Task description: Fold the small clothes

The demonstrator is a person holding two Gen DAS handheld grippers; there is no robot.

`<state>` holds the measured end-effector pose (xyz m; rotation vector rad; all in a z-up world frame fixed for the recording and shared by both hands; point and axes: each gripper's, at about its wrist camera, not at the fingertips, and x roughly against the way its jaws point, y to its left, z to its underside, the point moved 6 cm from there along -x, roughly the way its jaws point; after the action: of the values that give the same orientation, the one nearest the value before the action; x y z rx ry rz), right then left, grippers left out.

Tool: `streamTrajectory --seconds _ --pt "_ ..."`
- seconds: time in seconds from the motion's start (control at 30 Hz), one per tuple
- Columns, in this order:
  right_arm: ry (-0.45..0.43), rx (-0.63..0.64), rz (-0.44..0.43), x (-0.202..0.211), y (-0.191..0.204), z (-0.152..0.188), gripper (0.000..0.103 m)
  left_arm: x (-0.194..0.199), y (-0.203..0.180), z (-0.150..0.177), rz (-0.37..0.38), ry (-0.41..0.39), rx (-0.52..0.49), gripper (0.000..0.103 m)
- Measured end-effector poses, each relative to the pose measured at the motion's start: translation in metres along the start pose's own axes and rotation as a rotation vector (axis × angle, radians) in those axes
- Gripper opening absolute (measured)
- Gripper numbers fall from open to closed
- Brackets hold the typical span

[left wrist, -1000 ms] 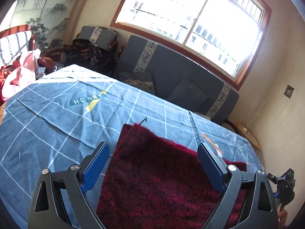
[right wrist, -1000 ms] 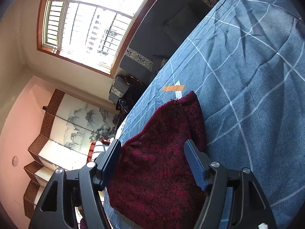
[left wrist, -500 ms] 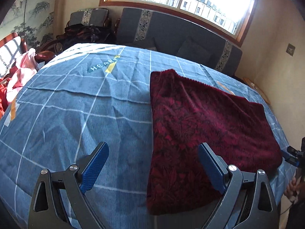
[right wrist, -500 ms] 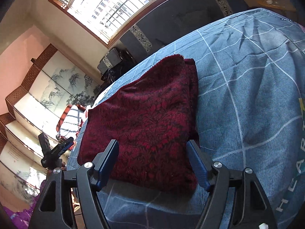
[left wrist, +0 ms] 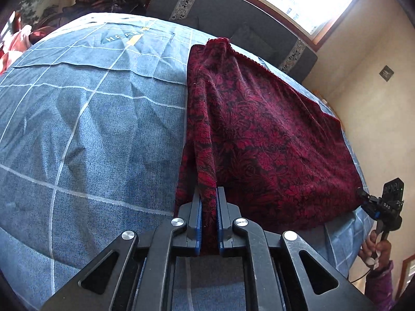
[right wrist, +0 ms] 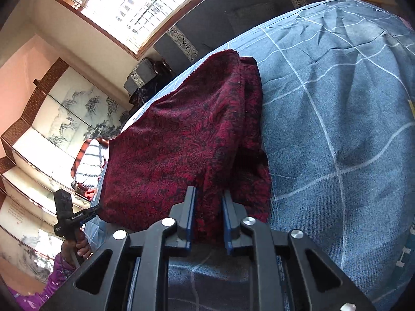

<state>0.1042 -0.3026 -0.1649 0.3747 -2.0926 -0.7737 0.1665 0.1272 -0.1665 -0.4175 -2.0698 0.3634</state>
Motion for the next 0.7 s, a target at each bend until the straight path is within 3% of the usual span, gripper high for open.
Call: streamTrajectory --seconds 0.27,0.37,0.47,0.5,0.53,0.6,0.63,0.7 --pt "0.051 0.013 0.055 0.01 -0.011 0.013 0.011 0.008 -0.001 0.019 -0.058 0.055 -0.056 0.008" --pt "0.08 -0.005 0.039 0.003 -0.019 0.014 0.013 0.01 -0.002 0.018 -0.065 0.018 -0.083 0.009" --pt "0.035 -0.001 0.028 0.012 -0.013 0.003 0.015 0.024 -0.008 0.006 -0.11 -0.037 -0.097 0.013" --pt "-0.001 0.02 0.044 0.02 -0.007 -0.007 0.021 0.031 -0.012 0.001 -0.134 -0.054 -0.102 0.015" --pt "-0.038 0.054 0.068 0.028 0.0 -0.016 0.033 0.04 -0.017 -0.005 -0.142 -0.082 -0.109 0.017" --pt "-0.088 0.124 0.086 0.038 0.018 -0.038 0.047 0.059 -0.033 -0.022 -0.122 -0.174 -0.124 0.038" --pt "-0.099 0.157 0.077 0.038 0.03 -0.049 0.047 0.065 -0.042 -0.03 -0.099 -0.218 -0.137 0.045" --pt "-0.092 0.21 0.077 0.028 0.05 -0.069 0.047 0.064 -0.062 -0.048 -0.054 -0.266 -0.173 0.048"
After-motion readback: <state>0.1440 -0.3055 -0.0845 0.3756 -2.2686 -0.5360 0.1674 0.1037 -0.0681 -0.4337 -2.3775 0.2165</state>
